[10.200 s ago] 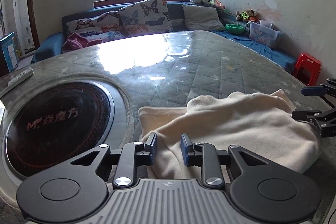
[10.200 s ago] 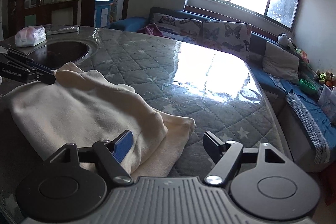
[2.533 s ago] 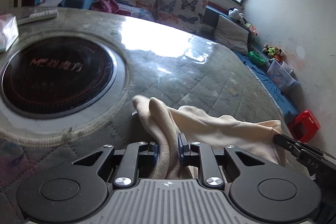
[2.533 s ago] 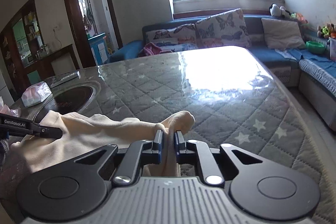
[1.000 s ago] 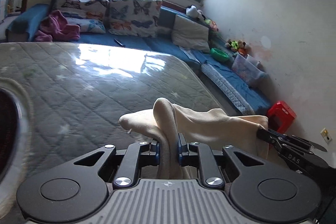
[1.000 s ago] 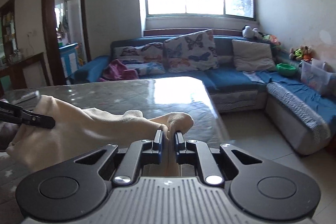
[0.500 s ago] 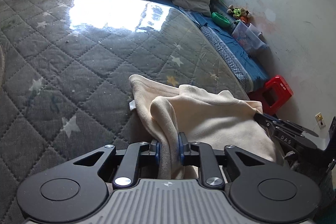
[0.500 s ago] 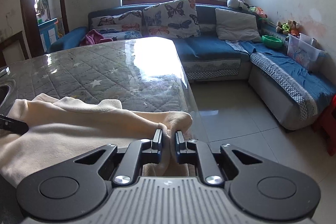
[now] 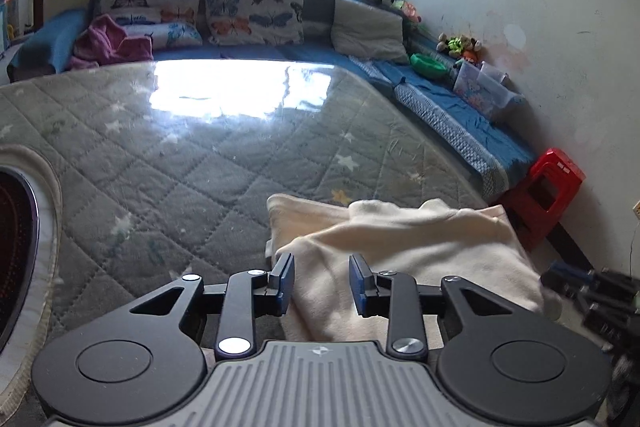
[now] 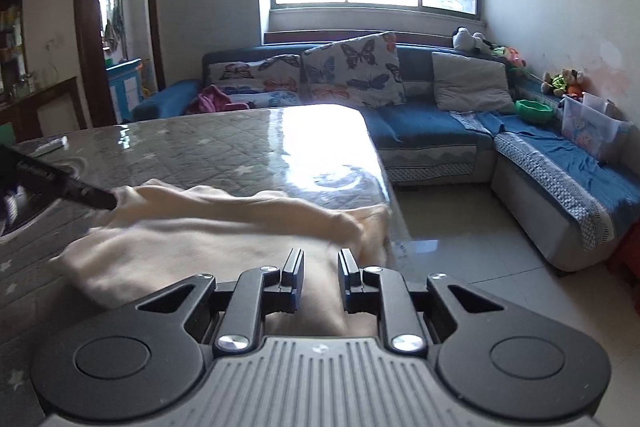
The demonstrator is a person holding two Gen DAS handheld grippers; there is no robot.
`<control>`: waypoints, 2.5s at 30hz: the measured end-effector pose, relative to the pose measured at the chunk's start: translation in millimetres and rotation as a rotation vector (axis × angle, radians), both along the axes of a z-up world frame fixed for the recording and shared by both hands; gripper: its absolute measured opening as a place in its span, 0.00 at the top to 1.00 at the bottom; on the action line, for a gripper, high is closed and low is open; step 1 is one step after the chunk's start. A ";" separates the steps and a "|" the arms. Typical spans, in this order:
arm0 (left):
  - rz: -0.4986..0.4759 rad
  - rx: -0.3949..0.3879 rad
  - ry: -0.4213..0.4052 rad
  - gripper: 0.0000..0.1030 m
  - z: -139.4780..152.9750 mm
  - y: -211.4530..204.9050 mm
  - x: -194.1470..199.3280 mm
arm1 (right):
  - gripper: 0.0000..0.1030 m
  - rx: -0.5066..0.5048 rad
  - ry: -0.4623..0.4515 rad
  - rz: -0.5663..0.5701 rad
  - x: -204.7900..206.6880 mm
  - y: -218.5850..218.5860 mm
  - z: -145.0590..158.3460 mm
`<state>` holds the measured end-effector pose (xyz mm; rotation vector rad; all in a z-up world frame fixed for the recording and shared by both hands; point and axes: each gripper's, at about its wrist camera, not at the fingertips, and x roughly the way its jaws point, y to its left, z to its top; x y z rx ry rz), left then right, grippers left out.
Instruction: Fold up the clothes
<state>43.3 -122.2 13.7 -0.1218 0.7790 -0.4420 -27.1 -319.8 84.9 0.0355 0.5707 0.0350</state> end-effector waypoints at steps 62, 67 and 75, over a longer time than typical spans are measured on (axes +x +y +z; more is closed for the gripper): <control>-0.080 0.036 -0.084 0.07 -8.7 16.0 -119.7 | 0.00 -0.049 -0.020 -0.069 -63.2 81.4 -8.4; -0.073 0.061 -0.109 0.00 -8.0 18.1 -126.8 | 0.00 -0.017 -0.010 -0.074 -66.3 81.6 -7.4; -0.055 0.082 -0.111 0.00 -11.8 23.1 -134.3 | 0.00 0.004 -0.009 -0.091 -74.3 85.0 -6.0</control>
